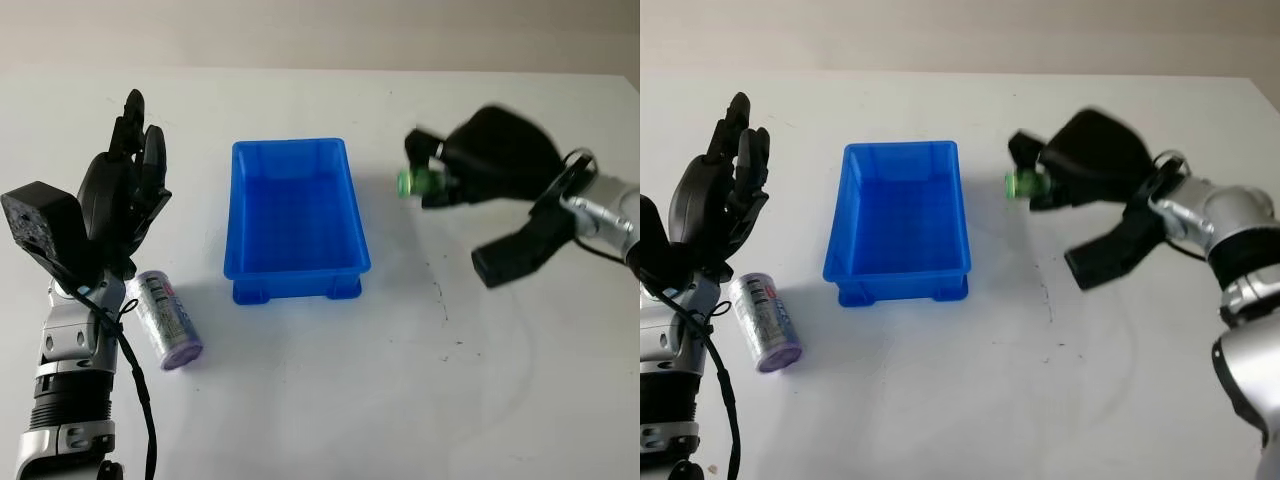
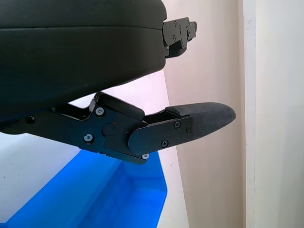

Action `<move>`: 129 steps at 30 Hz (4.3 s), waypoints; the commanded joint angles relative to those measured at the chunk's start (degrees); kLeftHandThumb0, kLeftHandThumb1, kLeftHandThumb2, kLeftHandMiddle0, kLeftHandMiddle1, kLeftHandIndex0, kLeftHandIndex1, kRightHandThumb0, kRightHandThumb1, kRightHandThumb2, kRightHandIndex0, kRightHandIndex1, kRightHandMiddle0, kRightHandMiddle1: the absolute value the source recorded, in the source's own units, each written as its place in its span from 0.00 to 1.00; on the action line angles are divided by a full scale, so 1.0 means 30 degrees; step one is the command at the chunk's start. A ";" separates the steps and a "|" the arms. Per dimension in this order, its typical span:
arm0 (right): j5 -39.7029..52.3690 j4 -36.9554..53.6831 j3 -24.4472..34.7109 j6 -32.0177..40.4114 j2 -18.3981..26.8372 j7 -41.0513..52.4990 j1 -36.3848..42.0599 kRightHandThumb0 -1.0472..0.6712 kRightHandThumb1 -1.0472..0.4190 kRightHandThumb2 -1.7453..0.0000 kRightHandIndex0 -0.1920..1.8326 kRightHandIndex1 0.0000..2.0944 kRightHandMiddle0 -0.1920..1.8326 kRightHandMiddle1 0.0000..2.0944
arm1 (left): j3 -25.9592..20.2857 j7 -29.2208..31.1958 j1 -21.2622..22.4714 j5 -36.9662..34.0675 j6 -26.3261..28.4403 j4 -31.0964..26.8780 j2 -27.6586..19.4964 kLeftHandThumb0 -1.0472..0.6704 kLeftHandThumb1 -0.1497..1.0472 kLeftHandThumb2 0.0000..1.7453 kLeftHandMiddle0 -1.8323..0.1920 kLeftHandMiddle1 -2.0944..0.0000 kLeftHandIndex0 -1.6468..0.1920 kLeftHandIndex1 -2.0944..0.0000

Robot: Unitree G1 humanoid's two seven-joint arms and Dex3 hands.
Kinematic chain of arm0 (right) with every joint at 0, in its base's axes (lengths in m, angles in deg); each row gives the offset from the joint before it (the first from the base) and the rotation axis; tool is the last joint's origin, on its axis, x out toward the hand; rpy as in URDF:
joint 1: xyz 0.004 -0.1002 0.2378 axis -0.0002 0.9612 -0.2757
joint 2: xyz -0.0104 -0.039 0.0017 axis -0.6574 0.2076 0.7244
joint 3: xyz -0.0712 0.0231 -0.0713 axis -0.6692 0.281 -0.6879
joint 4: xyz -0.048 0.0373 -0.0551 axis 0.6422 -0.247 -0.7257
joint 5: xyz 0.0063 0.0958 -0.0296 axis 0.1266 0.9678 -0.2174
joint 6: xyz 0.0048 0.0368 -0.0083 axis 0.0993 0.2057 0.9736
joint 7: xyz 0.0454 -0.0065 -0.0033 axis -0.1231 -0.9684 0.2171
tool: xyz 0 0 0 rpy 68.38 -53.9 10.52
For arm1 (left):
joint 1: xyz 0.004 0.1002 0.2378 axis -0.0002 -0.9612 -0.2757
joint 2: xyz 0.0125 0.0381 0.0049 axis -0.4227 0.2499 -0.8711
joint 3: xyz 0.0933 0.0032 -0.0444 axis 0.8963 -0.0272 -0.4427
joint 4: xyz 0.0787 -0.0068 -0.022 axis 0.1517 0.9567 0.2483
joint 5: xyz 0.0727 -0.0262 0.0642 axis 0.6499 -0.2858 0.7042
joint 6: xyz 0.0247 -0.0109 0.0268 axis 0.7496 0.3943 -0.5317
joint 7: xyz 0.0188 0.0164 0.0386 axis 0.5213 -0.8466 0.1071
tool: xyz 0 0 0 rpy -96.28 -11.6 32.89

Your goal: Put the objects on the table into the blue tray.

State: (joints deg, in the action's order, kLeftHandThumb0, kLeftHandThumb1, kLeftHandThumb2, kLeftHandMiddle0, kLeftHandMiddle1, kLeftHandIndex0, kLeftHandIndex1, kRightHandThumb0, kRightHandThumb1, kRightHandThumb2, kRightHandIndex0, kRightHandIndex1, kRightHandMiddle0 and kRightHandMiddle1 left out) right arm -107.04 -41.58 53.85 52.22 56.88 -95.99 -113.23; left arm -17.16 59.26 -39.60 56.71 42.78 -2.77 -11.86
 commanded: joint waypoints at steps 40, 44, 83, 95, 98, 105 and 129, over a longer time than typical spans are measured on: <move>0.7536 1.0197 0.1858 0.1754 -0.3895 1.8999 0.0683 0.13 0.00 0.83 0.07 0.09 0.07 0.15 | 0.0104 -0.1002 -0.0339 0.0088 -0.0221 -0.0513 0.0537 0.18 1.00 0.36 0.98 0.97 0.98 0.97; 0.6592 1.3084 0.2134 0.3965 -0.3355 2.1424 0.1480 0.15 0.00 0.90 0.00 0.00 0.00 0.01 | 0.0198 -0.0916 -0.0290 0.0191 -0.0264 -0.0453 0.0489 0.18 1.00 0.36 0.99 0.98 0.99 0.98; 1.9600 1.7520 1.2661 1.4458 -0.9670 1.4280 1.1821 0.17 0.00 0.61 0.00 0.00 0.00 0.00 | 0.0119 -0.0260 0.0339 0.0202 -0.0582 0.0644 0.0211 0.18 1.00 0.37 0.98 0.97 0.98 0.97; 1.8919 1.7273 1.2601 1.4047 -0.9845 1.3524 1.2303 0.17 0.00 0.60 0.00 0.00 0.00 0.00 | 0.0051 -0.0448 0.0103 0.0148 -0.0494 0.0308 0.0307 0.18 1.00 0.36 0.97 0.97 0.97 0.97; 1.9129 1.7300 1.2674 1.4031 -0.9929 1.3534 1.2274 0.18 0.00 0.60 0.00 0.00 0.00 0.00 | 0.0023 -0.0463 0.0037 0.0091 -0.0464 0.0251 0.0335 0.18 1.00 0.36 0.98 0.97 0.97 0.97; 1.9544 1.7641 1.2787 1.4665 -1.0028 1.3614 1.2417 0.18 0.00 0.60 0.00 0.00 0.00 0.00 | -0.0056 -0.0226 -0.0341 0.0006 -0.0343 -0.0281 0.0160 0.18 1.00 0.36 0.98 0.98 0.98 0.98; 2.0659 1.7327 1.3114 1.4634 -1.0354 1.3996 1.2131 0.18 0.00 0.58 0.00 0.00 0.00 0.00 | -0.1414 0.6452 -0.2800 0.0289 -0.1564 -0.4971 -0.7275 0.08 1.00 0.21 0.96 0.97 0.95 0.97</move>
State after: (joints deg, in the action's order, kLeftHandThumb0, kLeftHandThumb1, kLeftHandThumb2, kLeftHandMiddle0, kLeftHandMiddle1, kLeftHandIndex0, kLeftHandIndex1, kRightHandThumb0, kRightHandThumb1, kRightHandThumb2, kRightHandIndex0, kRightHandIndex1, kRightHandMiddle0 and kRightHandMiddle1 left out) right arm -45.38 10.26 92.68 95.97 25.87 -53.90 -76.50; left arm -20.57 77.36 -46.83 58.14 37.04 -15.74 -31.30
